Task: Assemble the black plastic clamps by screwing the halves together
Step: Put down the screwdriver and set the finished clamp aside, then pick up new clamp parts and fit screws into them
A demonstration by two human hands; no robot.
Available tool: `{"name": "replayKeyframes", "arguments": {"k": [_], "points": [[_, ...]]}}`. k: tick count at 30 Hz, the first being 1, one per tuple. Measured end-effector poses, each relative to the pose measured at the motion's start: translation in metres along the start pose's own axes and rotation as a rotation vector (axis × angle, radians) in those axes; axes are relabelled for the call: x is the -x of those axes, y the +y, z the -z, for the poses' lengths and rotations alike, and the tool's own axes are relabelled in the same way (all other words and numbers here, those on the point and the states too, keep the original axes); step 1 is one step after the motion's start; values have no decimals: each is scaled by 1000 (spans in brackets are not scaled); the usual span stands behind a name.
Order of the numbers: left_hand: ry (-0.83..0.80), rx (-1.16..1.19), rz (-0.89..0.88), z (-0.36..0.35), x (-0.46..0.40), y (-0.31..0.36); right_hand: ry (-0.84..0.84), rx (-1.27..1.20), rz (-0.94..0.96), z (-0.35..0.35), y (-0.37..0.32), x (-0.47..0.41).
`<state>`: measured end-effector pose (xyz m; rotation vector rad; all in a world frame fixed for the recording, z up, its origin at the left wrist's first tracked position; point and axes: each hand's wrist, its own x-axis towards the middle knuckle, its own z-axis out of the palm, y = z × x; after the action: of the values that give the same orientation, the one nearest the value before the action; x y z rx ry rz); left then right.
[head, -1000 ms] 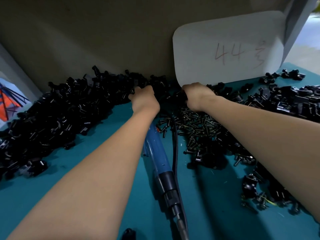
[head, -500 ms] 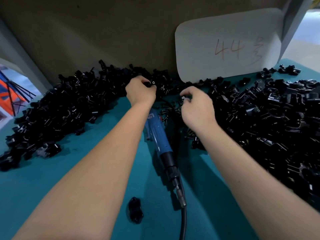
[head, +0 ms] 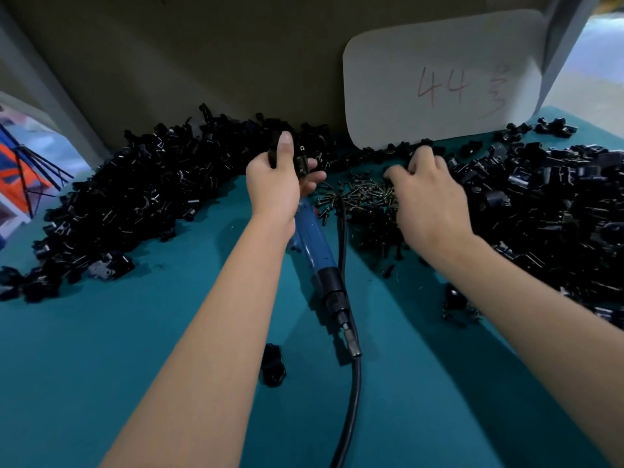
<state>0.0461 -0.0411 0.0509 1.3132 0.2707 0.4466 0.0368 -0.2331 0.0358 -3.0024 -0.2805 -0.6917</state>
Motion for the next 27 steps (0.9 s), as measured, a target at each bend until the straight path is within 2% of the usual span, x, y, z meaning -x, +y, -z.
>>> {"name": "replayKeyframes", "arguments": {"k": [3, 6, 10, 13, 15, 19, 27], "points": [[11, 37, 63, 18, 15, -3, 15, -46, -16, 5, 3, -17], [5, 102, 124, 35, 26, -5, 93, -254, -102, 11, -8, -28], [-70, 399, 214, 52, 41, -4, 69, -787, -196, 16, -42, -33], [-114, 309, 149, 60, 50, -12, -72, -1235, -255, 13, -70, -22], [-137, 207, 112, 63, 53, -18, -159, -1425, -218, 9, -81, -12], [-119, 141, 132, 67, 53, -22, -184, -1545, -148, -2, -85, -3], [-117, 406, 275, 76, 49, -19, -198, -1601, 18, -16, -68, 2]]}}
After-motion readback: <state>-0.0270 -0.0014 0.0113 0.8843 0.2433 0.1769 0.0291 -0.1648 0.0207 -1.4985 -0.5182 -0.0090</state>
